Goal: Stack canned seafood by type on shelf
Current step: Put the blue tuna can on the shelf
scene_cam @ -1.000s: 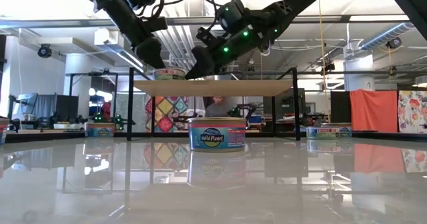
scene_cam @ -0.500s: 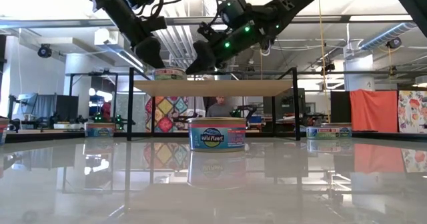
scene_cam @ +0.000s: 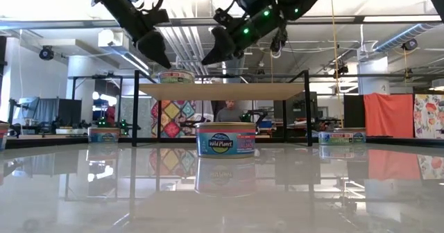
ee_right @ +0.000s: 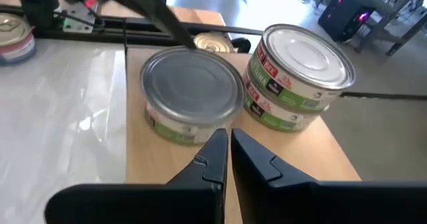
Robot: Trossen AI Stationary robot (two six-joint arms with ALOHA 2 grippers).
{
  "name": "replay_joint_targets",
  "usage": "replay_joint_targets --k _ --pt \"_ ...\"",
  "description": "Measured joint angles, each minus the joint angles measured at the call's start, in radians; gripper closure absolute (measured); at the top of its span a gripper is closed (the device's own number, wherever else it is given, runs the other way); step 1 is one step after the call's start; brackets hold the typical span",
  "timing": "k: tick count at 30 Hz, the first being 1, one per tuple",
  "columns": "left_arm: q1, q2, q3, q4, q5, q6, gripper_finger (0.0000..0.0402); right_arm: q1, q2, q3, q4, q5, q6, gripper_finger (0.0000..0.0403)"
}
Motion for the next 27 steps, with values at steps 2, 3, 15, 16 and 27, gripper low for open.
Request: replay_joint_targets --k 2,3,15,16,27 --pt "-0.025 -0.025 0.000 0.000 0.000 -0.019 0.0002 0.004 -0.020 0.000 -0.028 0.000 -0.011 0.0390" --pt "-0.045 -0.039 0.000 0.001 0.000 -0.031 0.0002 0.007 -0.029 -0.004 -0.033 0.002 -0.017 0.0390" --pt "-0.469 -0.174 0.000 -0.026 0.001 -0.155 0.0023 0.124 -0.140 -0.171 0.035 0.000 -0.101 0.0390" --pt "-0.507 -0.180 0.000 -0.037 0.001 -0.176 0.0023 0.136 -0.146 -0.188 0.049 0.000 -0.102 0.0390" --pt "-0.837 -0.126 -0.054 -0.126 -0.042 -0.597 0.0024 0.236 -0.169 -0.284 0.205 -0.003 -0.043 0.0390"
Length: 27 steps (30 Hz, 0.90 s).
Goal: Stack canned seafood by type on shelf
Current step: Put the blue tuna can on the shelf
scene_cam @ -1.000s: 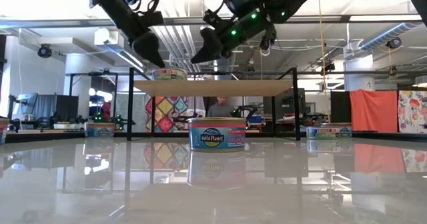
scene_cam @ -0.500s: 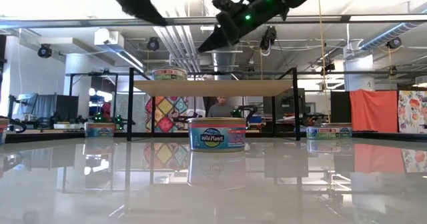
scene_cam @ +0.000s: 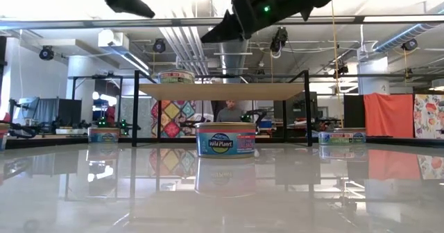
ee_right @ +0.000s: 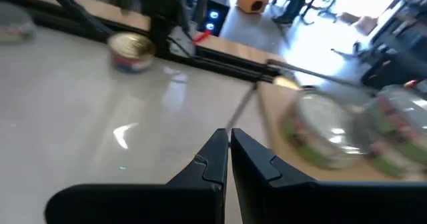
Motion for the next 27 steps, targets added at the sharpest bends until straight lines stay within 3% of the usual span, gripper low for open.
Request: replay_joint_targets --k 6,12,17,23,27 --pt "-0.138 0.069 -0.132 0.151 -0.124 -0.129 0.0024 0.115 0.002 -0.073 -0.004 0.038 0.135 0.0390" --pt "-0.210 0.162 -0.317 0.534 -0.133 -0.162 0.0024 0.307 0.000 -0.141 -0.116 0.348 0.321 0.0390" --pt "-0.216 0.249 -0.404 0.691 -0.197 -0.220 0.0024 0.439 0.000 -0.135 -0.234 0.528 0.469 0.0390" --pt "-0.231 0.409 -0.462 0.930 -0.212 -0.258 0.0024 0.480 -0.001 -0.095 -0.411 0.595 0.622 0.0390" --pt "-0.258 0.554 -0.482 1.115 -0.211 -0.269 0.0024 0.480 0.000 -0.120 -0.422 0.601 0.754 0.0390"
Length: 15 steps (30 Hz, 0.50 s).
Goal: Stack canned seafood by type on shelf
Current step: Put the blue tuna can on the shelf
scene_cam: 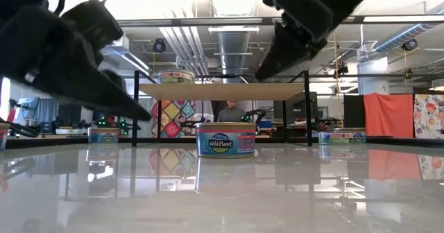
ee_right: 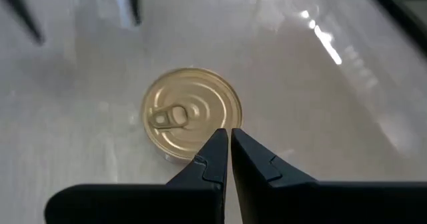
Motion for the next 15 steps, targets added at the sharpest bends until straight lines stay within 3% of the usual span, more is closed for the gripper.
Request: replay_joint_targets --k 4,10,15 --pt "-0.034 0.097 0.039 0.138 0.000 -0.009 0.0024 0.014 0.008 -0.016 -0.001 -0.005 0.037 0.0390" --pt "-0.045 0.169 0.085 0.098 -0.017 0.006 0.0024 0.020 0.009 -0.021 0.001 -0.007 0.038 0.0390" --pt "-0.056 0.163 0.080 0.030 0.020 -0.074 0.0024 0.019 0.009 -0.021 0.001 -0.006 0.034 0.0390"
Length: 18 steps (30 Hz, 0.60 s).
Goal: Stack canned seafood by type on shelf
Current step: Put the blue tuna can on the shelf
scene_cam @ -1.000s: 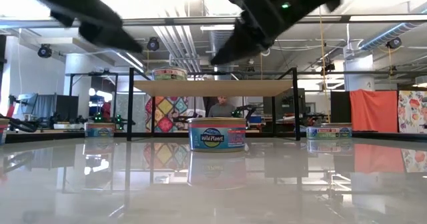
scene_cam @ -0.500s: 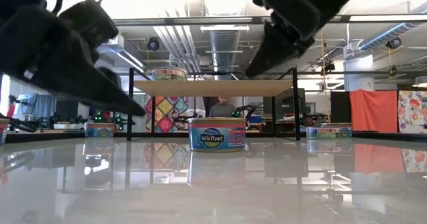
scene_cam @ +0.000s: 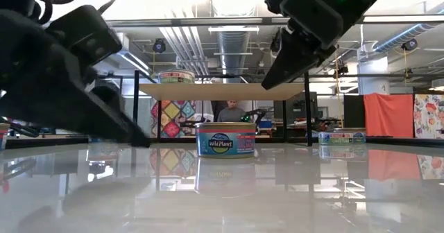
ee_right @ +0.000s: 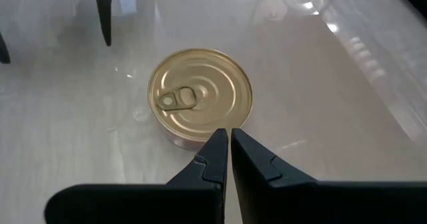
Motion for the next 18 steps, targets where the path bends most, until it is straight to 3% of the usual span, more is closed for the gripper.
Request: replay_joint_targets --k 7,18 --pt "-0.022 -0.029 0.000 -0.089 0.000 -0.072 0.0030 0.000 0.000 0.000 -0.002 0.000 -0.054 0.0390" --pt "0.034 -0.090 0.001 -0.186 -0.105 -0.047 0.0102 -0.057 -0.001 0.000 -0.076 0.003 -0.246 0.0390"
